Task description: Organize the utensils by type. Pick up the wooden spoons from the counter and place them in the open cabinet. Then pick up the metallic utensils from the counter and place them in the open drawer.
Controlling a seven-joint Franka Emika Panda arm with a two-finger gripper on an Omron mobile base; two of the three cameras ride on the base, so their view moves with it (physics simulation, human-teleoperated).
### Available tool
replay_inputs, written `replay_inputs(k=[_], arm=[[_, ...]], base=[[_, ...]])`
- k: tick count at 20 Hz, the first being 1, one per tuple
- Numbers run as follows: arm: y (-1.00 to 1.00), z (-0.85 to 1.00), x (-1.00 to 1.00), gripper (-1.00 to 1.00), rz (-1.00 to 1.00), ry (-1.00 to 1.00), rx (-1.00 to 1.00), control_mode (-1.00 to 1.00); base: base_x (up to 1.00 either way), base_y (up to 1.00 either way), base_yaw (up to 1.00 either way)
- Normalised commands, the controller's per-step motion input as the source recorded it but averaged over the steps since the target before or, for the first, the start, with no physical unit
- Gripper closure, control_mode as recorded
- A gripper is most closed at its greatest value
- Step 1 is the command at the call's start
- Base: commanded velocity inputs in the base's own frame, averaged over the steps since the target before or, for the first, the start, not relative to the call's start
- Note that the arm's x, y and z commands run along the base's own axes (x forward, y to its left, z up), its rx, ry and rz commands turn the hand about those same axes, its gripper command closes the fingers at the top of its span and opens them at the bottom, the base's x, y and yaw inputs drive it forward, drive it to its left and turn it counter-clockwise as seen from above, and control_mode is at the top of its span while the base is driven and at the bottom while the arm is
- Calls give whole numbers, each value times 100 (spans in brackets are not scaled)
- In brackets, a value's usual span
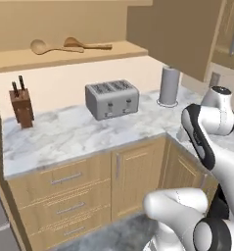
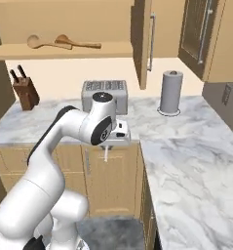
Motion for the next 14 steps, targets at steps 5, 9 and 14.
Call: replay_inputs(k=[5, 9, 14], arm=[[0, 0, 0, 100, 0, 0, 0, 100], [0, 0, 0, 100, 0, 0, 0, 100], [0, 0, 0, 100, 0, 0, 0, 100]], base=[[-22, 19, -100], [-16, 17, -100], [-13, 16, -100]])
